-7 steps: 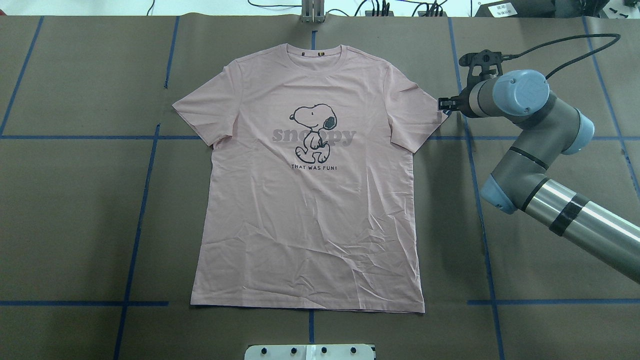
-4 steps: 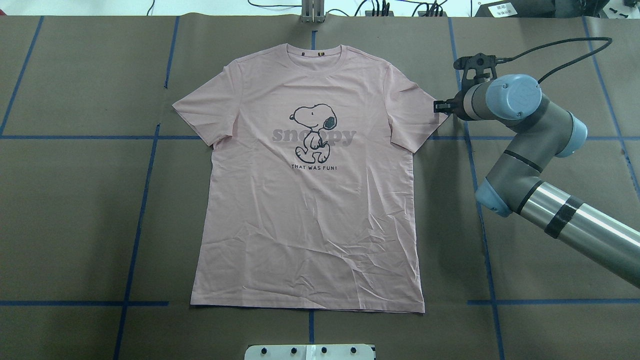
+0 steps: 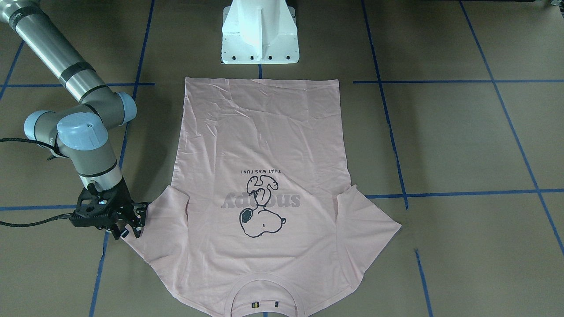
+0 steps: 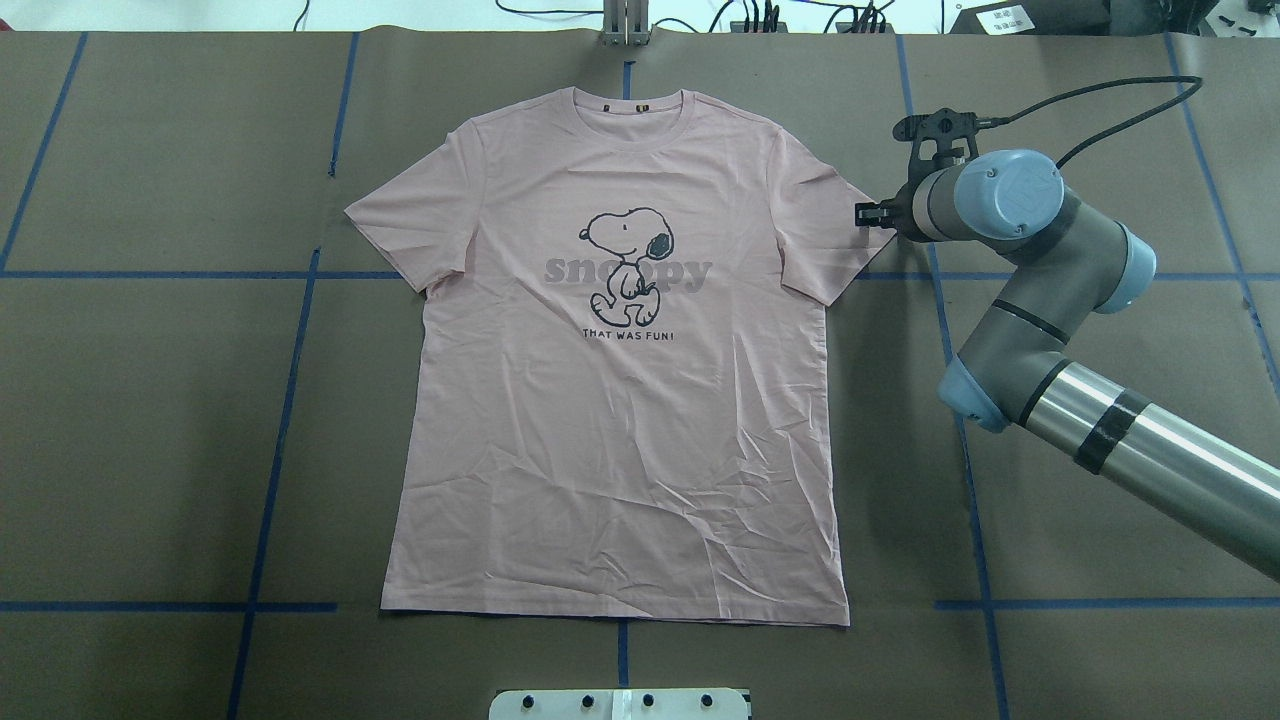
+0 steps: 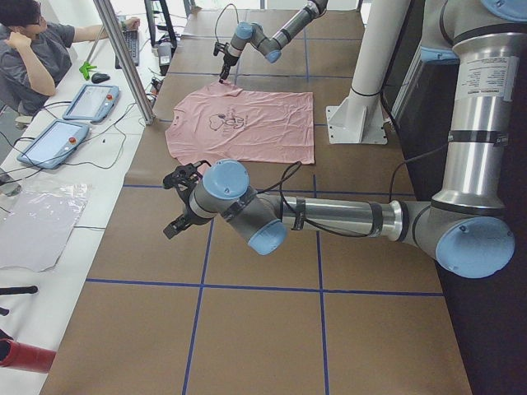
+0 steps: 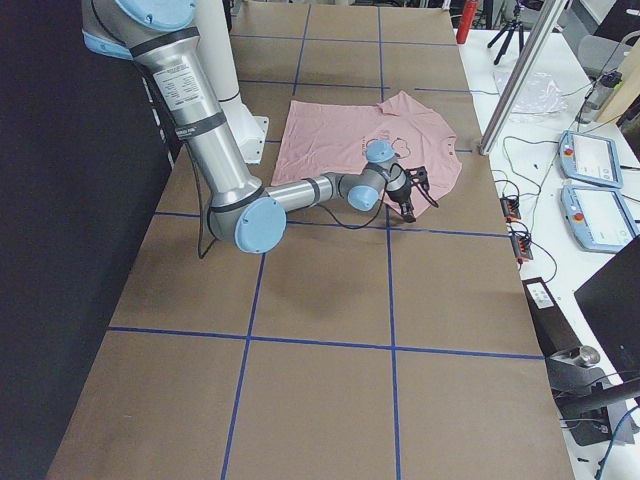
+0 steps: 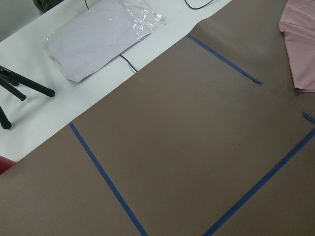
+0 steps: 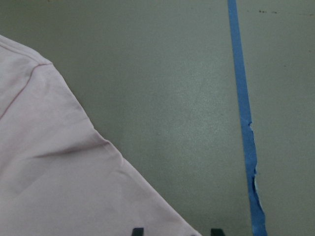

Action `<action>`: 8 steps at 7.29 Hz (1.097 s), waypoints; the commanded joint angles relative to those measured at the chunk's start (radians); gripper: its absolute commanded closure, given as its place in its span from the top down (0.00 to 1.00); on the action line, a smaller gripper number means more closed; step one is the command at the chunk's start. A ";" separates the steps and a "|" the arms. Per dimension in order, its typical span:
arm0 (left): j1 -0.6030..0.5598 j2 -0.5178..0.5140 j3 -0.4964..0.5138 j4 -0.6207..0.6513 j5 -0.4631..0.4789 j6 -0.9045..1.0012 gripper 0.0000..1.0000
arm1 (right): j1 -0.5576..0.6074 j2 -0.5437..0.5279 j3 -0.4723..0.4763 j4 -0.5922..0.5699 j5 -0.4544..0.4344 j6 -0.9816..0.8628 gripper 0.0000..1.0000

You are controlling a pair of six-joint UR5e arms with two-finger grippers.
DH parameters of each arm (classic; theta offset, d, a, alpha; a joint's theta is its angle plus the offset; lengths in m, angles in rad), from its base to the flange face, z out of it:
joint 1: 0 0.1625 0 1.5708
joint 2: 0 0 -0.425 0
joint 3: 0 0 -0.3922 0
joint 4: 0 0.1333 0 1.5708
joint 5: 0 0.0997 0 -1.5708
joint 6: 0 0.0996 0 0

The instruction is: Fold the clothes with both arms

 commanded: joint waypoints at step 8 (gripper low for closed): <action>0.002 -0.001 0.001 0.000 0.001 -0.002 1.00 | 0.003 0.128 0.011 -0.174 -0.009 0.022 0.00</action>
